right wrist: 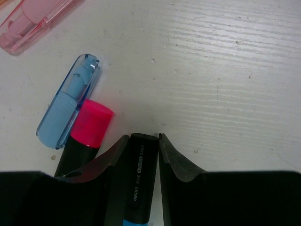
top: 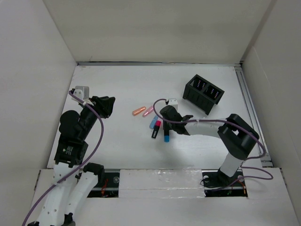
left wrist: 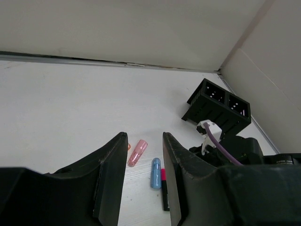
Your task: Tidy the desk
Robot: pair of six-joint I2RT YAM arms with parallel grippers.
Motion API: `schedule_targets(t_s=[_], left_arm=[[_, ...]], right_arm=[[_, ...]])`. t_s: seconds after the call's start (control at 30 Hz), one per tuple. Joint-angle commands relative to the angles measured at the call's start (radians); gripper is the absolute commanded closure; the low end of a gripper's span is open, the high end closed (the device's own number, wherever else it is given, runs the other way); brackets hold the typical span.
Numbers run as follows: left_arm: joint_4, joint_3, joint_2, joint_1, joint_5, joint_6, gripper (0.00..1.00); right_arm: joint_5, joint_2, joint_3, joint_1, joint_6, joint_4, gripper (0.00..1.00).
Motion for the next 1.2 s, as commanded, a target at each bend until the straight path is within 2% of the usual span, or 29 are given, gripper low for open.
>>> schedule_targets(t_s=[0.0, 0.17, 0.4, 0.6, 0.77, 0.9, 0.97, 1.07, 1.1, 1.13, 1.17], left_arm=[[0.041, -0.003, -0.004, 0.004, -0.008, 0.012, 0.68], [0.048, -0.003, -0.004, 0.004, -0.001, 0.011, 0.68], [0.047, -0.005, -0.001, 0.004, 0.009, 0.008, 0.67], [0.039, -0.006, -0.008, 0.004, 0.000, 0.009, 0.68], [0.048, -0.008, -0.013, 0.004, 0.012, 0.006, 0.67], [0.048, -0.008, -0.008, 0.004, 0.017, 0.006, 0.67], [0.047, -0.006, -0.010, 0.004, 0.012, 0.005, 0.67], [0.053, -0.006, -0.011, 0.004, 0.018, 0.005, 0.67], [0.053, -0.006, -0.011, 0.004, 0.019, 0.005, 0.67], [0.051, -0.006, -0.007, 0.004, 0.022, 0.003, 0.67], [0.051, -0.006, -0.002, 0.004, 0.026, 0.003, 0.67]], right_arm=[[0.029, -0.095, 0.012, -0.010, -0.025, -0.022, 0.88], [0.028, -0.254, -0.008, -0.051, -0.045, -0.013, 0.89], [0.045, -0.377, 0.041, -0.137, -0.037, 0.027, 0.91], [0.060, -0.394, 0.148, -0.306, -0.079, 0.057, 0.90], [0.153, -0.336, 0.268, -0.467, -0.125, 0.119, 0.89], [0.043, -0.267, 0.363, -0.531, -0.146, 0.027, 0.90], [0.023, -0.280, 0.337, -0.518, -0.148, 0.017, 0.90], [-0.011, -0.334, 0.131, -0.435, -0.128, 0.117, 0.88], [-0.011, -0.343, 0.130, -0.435, -0.128, 0.117, 0.88], [-0.008, -0.357, 0.018, -0.392, -0.119, 0.125, 0.88], [0.001, -0.357, 0.017, -0.369, -0.110, 0.125, 0.88]])
